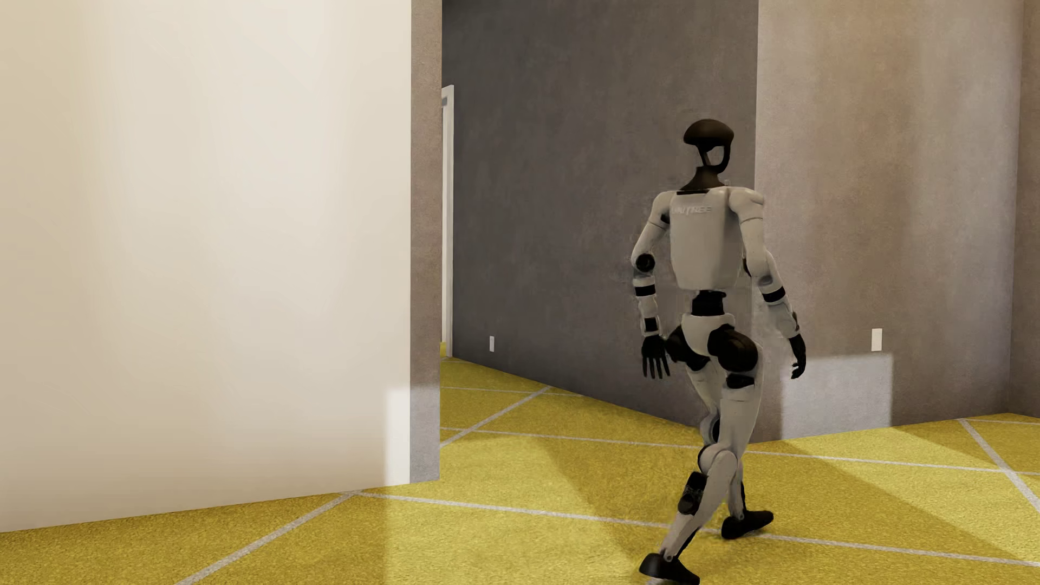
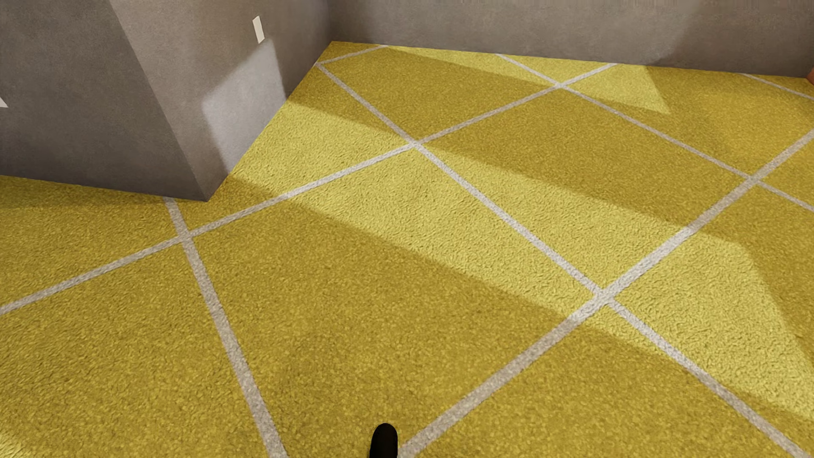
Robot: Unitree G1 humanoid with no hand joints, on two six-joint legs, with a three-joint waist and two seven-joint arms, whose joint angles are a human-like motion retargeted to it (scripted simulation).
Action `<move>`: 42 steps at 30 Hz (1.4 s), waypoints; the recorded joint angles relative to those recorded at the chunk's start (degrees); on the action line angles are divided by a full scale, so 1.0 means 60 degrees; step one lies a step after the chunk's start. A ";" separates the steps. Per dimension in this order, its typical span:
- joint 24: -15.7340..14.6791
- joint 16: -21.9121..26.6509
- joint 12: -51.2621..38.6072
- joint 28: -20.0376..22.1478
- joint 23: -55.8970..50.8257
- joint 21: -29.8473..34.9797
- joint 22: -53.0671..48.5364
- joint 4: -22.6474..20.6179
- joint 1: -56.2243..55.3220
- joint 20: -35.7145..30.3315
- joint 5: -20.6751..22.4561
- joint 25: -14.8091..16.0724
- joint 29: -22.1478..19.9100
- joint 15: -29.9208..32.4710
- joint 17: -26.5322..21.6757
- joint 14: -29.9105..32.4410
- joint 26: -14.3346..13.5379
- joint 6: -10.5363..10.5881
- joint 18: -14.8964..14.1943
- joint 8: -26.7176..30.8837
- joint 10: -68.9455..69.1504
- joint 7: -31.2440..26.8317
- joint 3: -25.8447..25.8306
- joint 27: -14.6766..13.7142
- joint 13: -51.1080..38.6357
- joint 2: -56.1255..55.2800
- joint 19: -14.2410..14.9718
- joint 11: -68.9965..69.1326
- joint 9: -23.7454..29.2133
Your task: Avoid the corner
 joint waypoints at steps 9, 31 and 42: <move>0.0000 0.0372 -0.0393 0.0000 0.1840 -0.0041 -0.0797 -0.1723 0.2734 0.0667 -0.1278 0.0000 0.0000 0.1574 0.0347 -0.1126 0.0000 -0.0102 0.0000 0.0000 0.4223 0.0000 -0.1780 0.0000 0.1179 -0.4608 0.0000 0.4384 0.0753; 0.0000 0.0313 0.0843 0.0000 0.0002 -0.0286 0.0892 0.0758 -0.2884 -0.0758 -0.2600 0.0000 0.0000 0.1458 -0.0293 0.1074 0.0000 -0.0272 0.0000 0.0000 0.5932 0.0000 0.1035 0.0000 0.0076 0.1000 0.0000 0.0877 0.0617; 0.0000 0.0606 -0.1567 0.0000 0.1607 0.1226 -0.2768 -0.1030 0.5439 0.2081 -0.1206 0.0000 0.0000 0.1687 -0.0053 -0.4583 0.0000 -0.0506 0.0000 0.0000 0.2861 0.0000 -0.3529 0.0000 0.2277 -0.6950 0.0000 0.2977 0.0601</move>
